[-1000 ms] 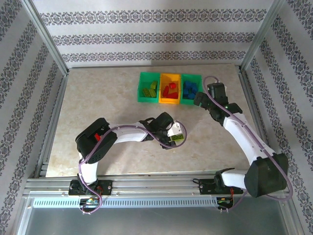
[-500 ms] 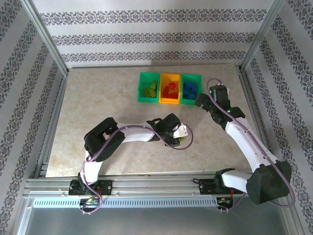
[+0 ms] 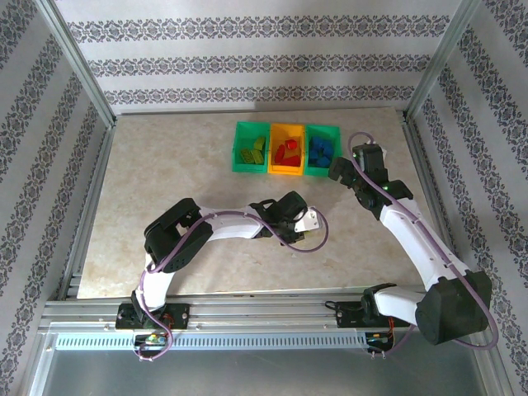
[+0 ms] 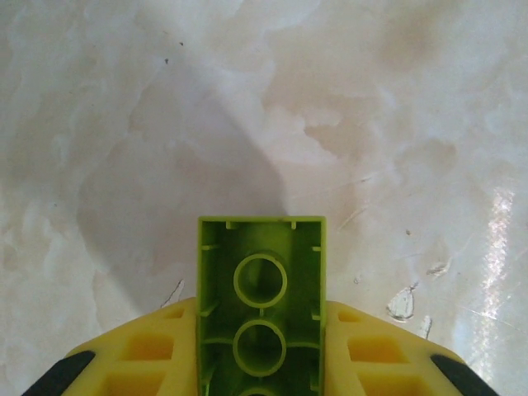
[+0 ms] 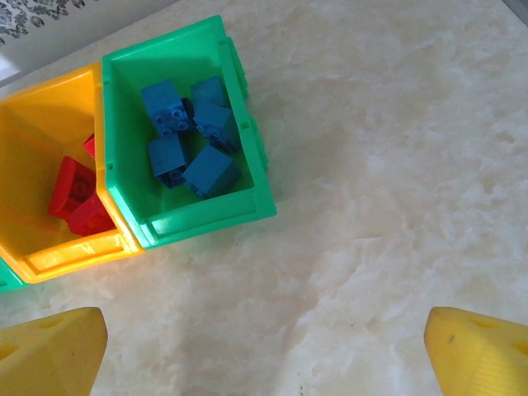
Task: Sort the legos into containers by color
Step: Pick up the lego from the middle-left of the table, then place the lego in the container.
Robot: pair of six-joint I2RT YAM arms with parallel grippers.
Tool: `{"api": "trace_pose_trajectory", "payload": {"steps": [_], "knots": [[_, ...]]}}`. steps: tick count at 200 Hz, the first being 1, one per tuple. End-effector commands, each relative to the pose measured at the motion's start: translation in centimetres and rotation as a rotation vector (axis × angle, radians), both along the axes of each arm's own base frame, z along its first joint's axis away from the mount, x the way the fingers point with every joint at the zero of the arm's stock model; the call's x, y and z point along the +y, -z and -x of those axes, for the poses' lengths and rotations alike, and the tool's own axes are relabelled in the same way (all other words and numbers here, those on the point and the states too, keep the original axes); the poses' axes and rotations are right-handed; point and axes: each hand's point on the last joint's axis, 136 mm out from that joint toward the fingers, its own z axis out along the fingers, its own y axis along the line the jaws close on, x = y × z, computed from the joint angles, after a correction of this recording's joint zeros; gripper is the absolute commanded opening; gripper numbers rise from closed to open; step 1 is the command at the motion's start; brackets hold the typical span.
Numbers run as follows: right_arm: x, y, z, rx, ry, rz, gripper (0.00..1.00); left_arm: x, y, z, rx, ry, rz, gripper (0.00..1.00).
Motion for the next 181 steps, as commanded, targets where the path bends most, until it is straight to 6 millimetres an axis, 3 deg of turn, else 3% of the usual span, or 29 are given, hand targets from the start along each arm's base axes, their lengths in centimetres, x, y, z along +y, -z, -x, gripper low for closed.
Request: {"api": "trace_pose_trajectory", "payload": {"steps": [1,54,93,122,181], "knots": [[-0.1,-0.2,0.3,-0.014,0.020,-0.005,0.98,1.4,-0.4,-0.2,-0.004,-0.058,-0.015,0.16],[0.0,-0.2,0.4,-0.016,0.029,-0.018,0.98,3.5,-2.8,-1.8,-0.085,-0.163,-0.009,0.12],[0.3,1.1,0.8,0.011,0.040,-0.051,0.98,5.6,-4.9,-2.9,-0.104,-0.244,0.024,0.09],[0.4,1.9,1.1,0.027,0.045,-0.061,0.98,7.9,-7.1,-4.5,-0.122,-0.335,0.071,0.08],[0.6,1.6,1.2,0.018,0.041,-0.052,0.98,13.7,-10.9,-8.8,-0.110,-0.583,0.190,0.05]]}}
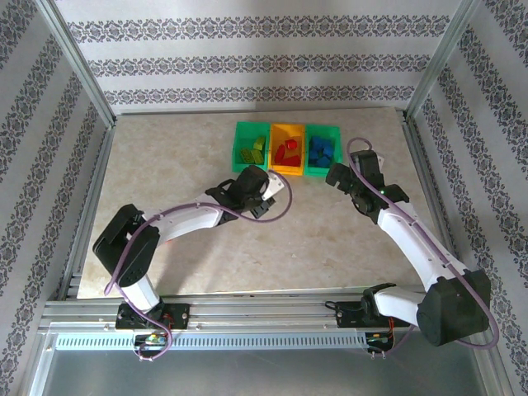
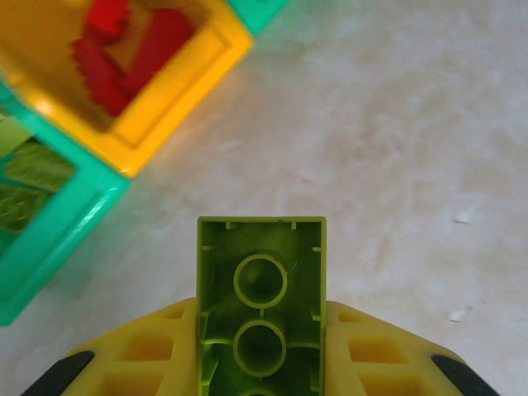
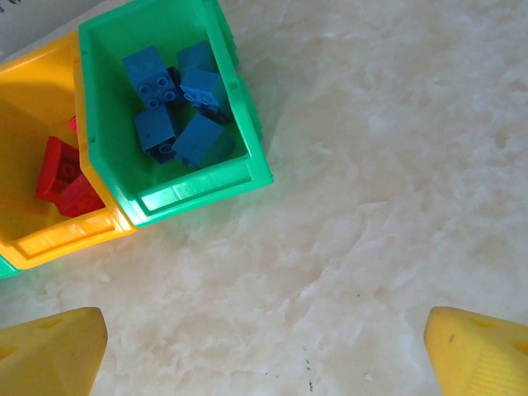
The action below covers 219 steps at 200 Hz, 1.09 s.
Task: Sort the legos into containers by color
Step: Place the lego in the container.
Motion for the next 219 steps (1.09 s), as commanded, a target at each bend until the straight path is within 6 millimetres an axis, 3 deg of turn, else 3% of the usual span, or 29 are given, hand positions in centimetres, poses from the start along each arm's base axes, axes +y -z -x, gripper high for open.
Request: {"api": "trace_pose_trajectory", "payload": {"steps": [1,24,74,167,219], "knots": [[0.1,-0.4,0.1,-0.023,0.010,-0.006,0.98,2.5,-1.6,-1.9,0.012,-0.140,0.074,0.05],[0.3,-0.7,0.1,-0.029,0.006,-0.004,0.98,4.6,-2.4,-4.1,0.049,-0.251,0.114,0.05],[0.5,-0.8,0.1,-0.032,0.005,0.001,0.98,6.5,-3.6,-8.6,0.076,-0.413,0.158,0.06],[-0.1,-1.9,0.9,-0.060,0.010,0.017,0.98,6.9,-1.9,-16.1,0.177,-0.600,0.229,0.06],[-0.2,-2.4,1.2,-0.073,0.012,0.016,0.98,7.3,-0.7,-19.5,0.180,-0.654,0.203,0.11]]}}
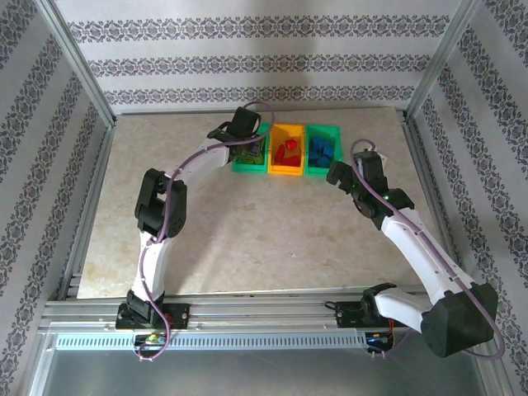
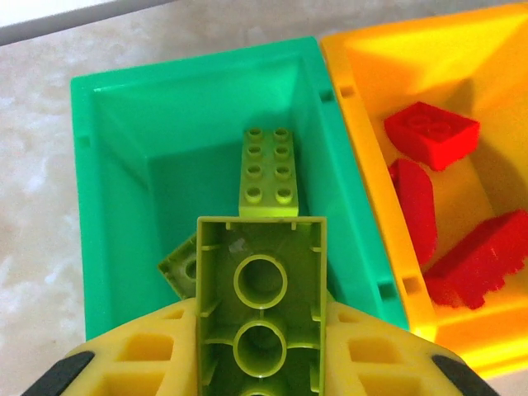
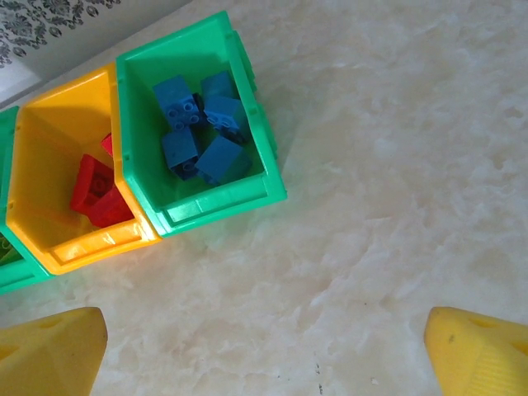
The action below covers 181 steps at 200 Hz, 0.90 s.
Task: Sort the legos into containers by color
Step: Place the lego in the container.
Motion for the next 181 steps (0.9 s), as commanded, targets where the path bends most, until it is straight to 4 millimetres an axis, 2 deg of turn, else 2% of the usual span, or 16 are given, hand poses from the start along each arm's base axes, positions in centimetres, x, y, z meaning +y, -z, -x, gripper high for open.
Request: {"api": "trace_pose_trajectory", "payload": {"steps": [1,28,78,110,181], "knots": [[-0.4,0.0,0.6,0.001,0.018,0.018,0.98,1.3,0.6,-1.0,0.038,-0.059,-0.019,0.11],[-0.4,-0.2,0.7,-0.006,0.017,0.016,0.98,1.6,1.6,-2.2,0.049,-0.081,-0.034,0.13],[-0.6,-0.4,1.0,-0.009,0.020,0.025,0.98,1.9,1.8,-3.7,0.045,-0.104,-0.032,0.21],[-0.6,-0.5,1.1,-0.013,0.017,0.021,0.98,2.0,2.0,-4.0,0.044,-0.115,-0.033,0.34],[-0.7,-0.4,1.3,-0.014,0.023,0.022,0.98,2.2,1.1,-4.4,0.024,-0.120,-0.030,0.48]]}}
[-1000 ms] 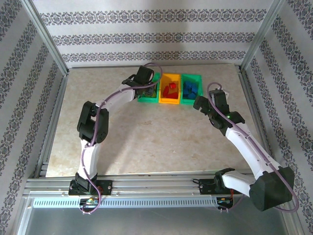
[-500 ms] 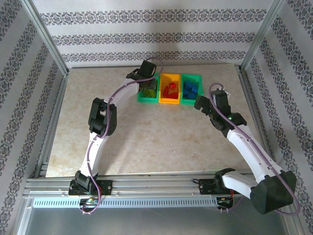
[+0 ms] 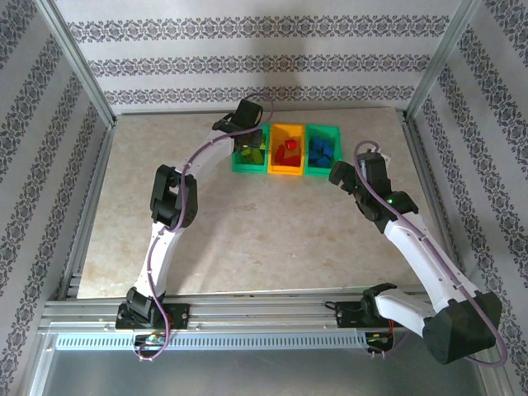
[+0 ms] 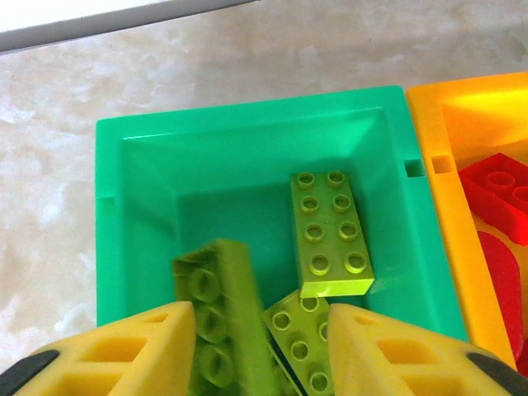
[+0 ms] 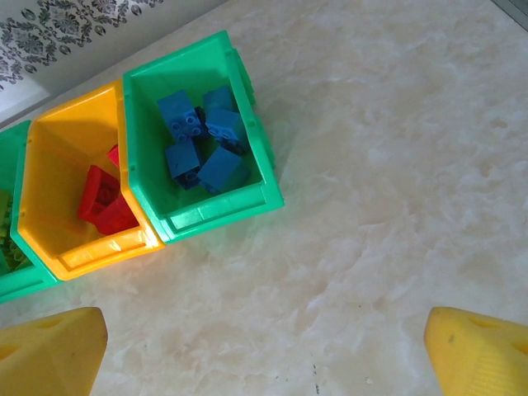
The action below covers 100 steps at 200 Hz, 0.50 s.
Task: Sort the legos into containers by color
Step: Place the lego in the container.
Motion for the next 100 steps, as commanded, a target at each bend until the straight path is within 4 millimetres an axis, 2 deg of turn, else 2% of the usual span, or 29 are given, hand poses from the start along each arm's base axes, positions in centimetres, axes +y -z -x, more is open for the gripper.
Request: {"api": "trace_pose_trajectory", "payload": {"steps": [1,43,72,100], "knots": [[-0.3,0.5,0.7,0.009,0.012,0.018,0.98,1.2,-0.6,-0.5,-0.001,-0.034,-0.005,0.48],[-0.4,0.3,0.8,0.005,0.011,0.022,0.98,1.2,-2.9,-0.2,-0.024,-0.035,0.012,0.52],[-0.5,0.2,0.8,-0.001,0.011,0.024,0.98,1.5,-6.1,0.9,-0.064,-0.030,0.044,0.61],[-0.6,0.2,1.0,-0.006,0.016,0.026,0.98,2.3,-9.1,3.0,-0.110,-0.031,0.072,0.75]]}}
